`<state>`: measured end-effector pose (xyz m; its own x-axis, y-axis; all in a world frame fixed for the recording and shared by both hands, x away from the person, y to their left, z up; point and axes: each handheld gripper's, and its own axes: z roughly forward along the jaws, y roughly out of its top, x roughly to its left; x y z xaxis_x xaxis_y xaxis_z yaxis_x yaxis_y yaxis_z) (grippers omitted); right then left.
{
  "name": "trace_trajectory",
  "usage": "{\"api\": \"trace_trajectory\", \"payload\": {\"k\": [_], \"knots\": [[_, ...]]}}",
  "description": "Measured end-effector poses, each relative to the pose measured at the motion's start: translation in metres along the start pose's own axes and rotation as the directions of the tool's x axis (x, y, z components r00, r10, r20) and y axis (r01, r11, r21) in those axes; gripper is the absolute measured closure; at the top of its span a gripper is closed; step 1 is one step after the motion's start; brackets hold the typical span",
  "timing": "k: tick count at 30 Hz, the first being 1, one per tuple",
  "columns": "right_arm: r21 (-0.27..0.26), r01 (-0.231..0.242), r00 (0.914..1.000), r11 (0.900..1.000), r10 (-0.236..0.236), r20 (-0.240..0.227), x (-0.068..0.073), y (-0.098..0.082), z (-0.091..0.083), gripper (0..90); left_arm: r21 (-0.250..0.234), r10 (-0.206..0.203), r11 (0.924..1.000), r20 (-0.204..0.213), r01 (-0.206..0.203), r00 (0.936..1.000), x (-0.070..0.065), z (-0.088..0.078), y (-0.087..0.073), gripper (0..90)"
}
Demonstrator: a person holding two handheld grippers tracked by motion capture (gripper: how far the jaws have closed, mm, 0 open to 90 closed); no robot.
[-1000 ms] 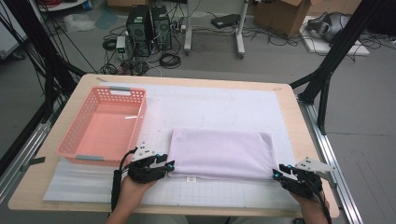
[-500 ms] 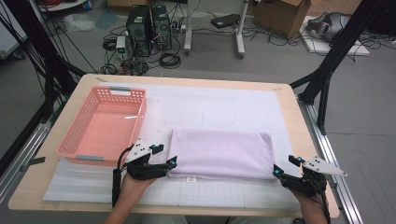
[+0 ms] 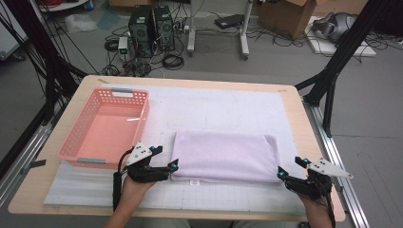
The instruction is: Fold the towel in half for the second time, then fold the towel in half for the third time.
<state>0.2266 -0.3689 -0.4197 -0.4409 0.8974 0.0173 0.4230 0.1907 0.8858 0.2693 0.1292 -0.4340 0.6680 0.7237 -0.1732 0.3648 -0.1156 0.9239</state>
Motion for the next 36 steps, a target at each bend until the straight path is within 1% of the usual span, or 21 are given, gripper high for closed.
{"api": "trace_trajectory", "payload": {"k": [6, 8, 10, 12, 15, 17, 20, 21, 24, 26, 29, 31, 32, 36], "knots": [[0.001, -0.005, 1.0, 1.0, 0.005, -0.002, -0.001, 0.0, 0.0, 21.1, 0.012, -0.007, 0.9999, -0.004, 0.007, 1.0, 0.0, 0.002, -0.001, 20.2], [0.003, -0.008, 1.0, 1.0, 0.008, -0.005, 0.0, 0.001, 0.002, 21.1, 0.025, -0.014, 0.9996, -0.005, 0.014, 0.9999, 0.001, 0.004, -0.001, 20.2], [0.011, -0.004, 1.0, 1.0, 0.004, -0.009, 0.0, 0.001, 0.004, 21.2, 0.044, -0.027, 0.9987, -0.018, 0.027, 0.9995, 0.001, 0.006, -0.002, 20.2], [0.02, -0.011, 0.9998, 1.0, 0.011, -0.015, 0.001, 0.0, 0.006, 21.1, 0.064, -0.035, 0.9973, -0.013, 0.035, 0.9993, 0.002, 0.008, -0.003, 21.3], [0.035, -0.005, 0.9996, 0.999, 0.006, -0.027, 0.002, 0.001, 0.009, 21.1, 0.088, -0.038, 0.9953, -0.018, 0.039, 0.9991, 0.0, 0.009, -0.004, 21.4], [0.045, 0.007, 0.9993, 0.999, -0.005, -0.036, 0.003, 0.001, 0.012, 21.0, 0.106, -0.043, 0.9934, -0.019, 0.045, 0.9989, -0.001, 0.01, -0.006, 21.8], [0.06, 0.017, 0.9982, 0.998, -0.013, -0.059, 0.006, 0.003, 0.016, 19.6, 0.143, -0.046, 0.9885, -0.026, 0.049, 0.9986, -0.003, 0.012, -0.008, 22.6], [0.064, 0.022, 0.9978, 0.998, -0.018, -0.063, 0.008, 0.004, 0.018, 19.5, 0.148, -0.047, 0.9877, -0.031, 0.051, 0.9984, -0.003, 0.012, -0.008, 22.8], [0.063, 0.033, 0.9958, 0.997, -0.028, -0.087, 0.012, 0.007, 0.021, 19.2, 0.168, -0.051, 0.9842, -0.029, 0.055, 0.9983, -0.005, 0.013, -0.009, 24.6], [0.055, 0.041, 0.9948, 0.998, -0.035, -0.096, 0.014, 0.011, 0.023, 19.2, 0.192, -0.058, 0.9795, -0.027, 0.062, 0.9979, -0.006, 0.015, -0.01, 26.9], [0.048, 0.038, 0.993, 0.998, -0.032, -0.113, 0.017, 0.016, 0.028, 19.2, 0.225, -0.074, 0.9711, -0.027, 0.078, 0.9969, -0.006, 0.018, -0.013, 30.9], [0.041, 0.051, 0.9904, 0.998, -0.046, -0.13, 0.02, 0.019, 0.031, 19.1, 0.25, -0.07, 0.9654, -0.023, 0.073, 0.9973, -0.007, 0.019, -0.013, 33.7], [0.046, 0.052, 0.9892, 0.998, -0.045, -0.139, 0.023, 0.021, 0.033, 19.1, 0.259, -0.065, 0.9635, -0.024, 0.069, 0.9976, -0.007, 0.02, -0.014, 35.1], [0.048, 0.067, 0.9849, 0.997, -0.059, -0.163, 0.03, 0.027, 0.041, 19.2, 0.264, -0.059, 0.9621, -0.038, 0.067, 0.9975, -0.008, 0.019, -0.014, 38.3]]}}
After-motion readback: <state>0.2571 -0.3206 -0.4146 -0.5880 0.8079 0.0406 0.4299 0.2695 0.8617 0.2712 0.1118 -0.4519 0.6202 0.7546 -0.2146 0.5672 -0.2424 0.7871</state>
